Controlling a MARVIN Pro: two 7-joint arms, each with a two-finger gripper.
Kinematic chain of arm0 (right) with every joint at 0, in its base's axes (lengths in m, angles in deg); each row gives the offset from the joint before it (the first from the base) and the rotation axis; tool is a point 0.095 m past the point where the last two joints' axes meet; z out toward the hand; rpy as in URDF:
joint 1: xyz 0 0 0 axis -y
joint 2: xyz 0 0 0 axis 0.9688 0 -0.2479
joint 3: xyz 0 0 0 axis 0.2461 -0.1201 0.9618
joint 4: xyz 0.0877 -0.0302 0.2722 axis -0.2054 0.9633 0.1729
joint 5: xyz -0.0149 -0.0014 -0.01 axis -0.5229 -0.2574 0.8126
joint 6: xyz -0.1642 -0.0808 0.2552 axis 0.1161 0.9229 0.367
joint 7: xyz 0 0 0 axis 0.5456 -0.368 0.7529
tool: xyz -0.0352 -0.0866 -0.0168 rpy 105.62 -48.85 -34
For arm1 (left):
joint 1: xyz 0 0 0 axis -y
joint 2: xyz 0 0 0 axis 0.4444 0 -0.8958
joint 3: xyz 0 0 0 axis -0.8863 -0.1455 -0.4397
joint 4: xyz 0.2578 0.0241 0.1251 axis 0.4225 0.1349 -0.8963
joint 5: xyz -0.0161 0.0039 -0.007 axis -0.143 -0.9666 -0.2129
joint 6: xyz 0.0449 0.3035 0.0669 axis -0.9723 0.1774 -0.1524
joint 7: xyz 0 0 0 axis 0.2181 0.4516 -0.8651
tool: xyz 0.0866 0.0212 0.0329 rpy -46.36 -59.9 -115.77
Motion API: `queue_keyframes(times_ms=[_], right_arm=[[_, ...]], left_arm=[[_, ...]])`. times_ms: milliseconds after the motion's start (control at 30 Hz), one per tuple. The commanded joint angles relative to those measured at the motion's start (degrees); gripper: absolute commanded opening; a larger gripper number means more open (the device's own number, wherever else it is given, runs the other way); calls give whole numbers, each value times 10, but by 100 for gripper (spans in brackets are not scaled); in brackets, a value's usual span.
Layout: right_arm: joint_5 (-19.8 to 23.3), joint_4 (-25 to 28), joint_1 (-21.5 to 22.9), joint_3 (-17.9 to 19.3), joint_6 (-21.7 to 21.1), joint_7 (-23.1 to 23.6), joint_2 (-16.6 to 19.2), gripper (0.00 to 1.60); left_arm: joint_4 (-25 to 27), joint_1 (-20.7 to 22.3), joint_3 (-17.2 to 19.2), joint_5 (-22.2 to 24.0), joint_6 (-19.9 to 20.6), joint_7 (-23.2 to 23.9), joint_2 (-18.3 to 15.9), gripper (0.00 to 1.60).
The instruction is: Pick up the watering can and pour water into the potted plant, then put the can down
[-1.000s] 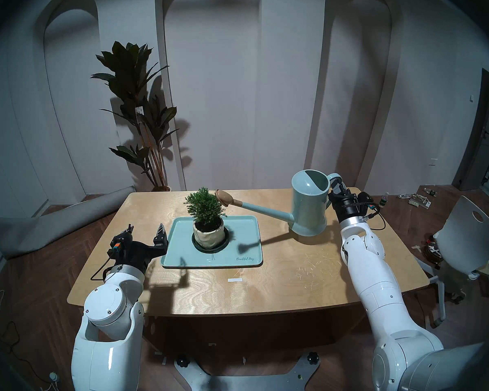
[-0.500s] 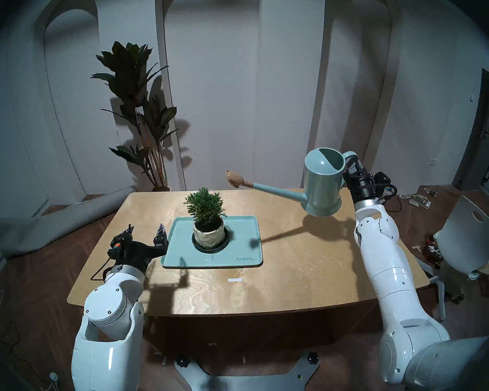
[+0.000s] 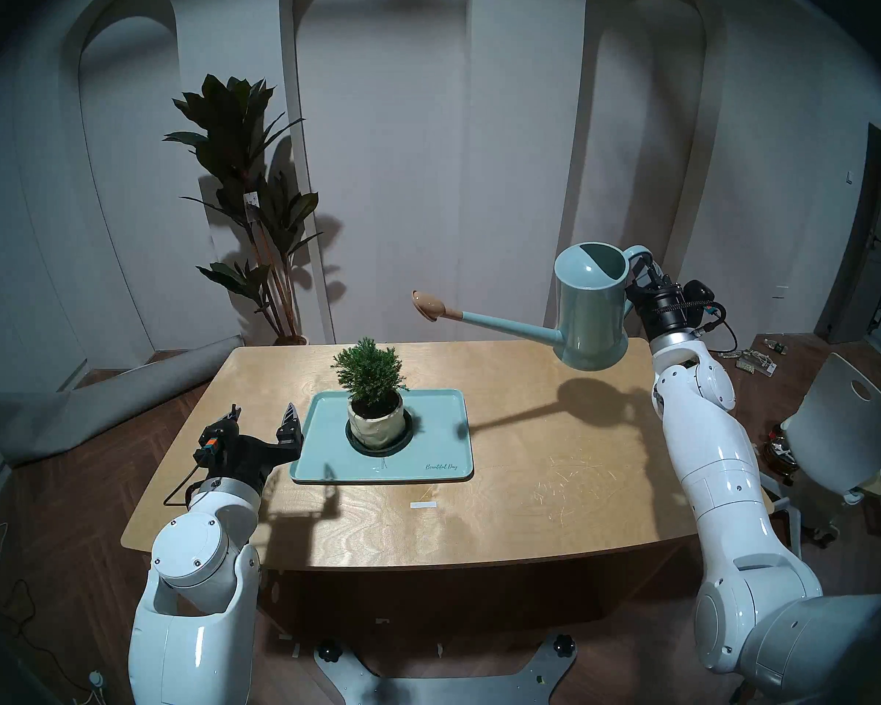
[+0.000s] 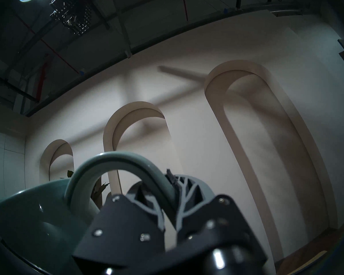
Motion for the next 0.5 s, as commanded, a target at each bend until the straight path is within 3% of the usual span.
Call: queue_keyframes(times_ms=[0, 467], right_arm=[[-16, 53, 65, -15, -19, -16, 18, 0], [-68, 83, 96, -40, -87, -59, 39, 0]], left_arm=[[10, 4, 1, 1, -3, 0, 0, 160], [9, 4, 1, 1, -3, 0, 0, 160]])
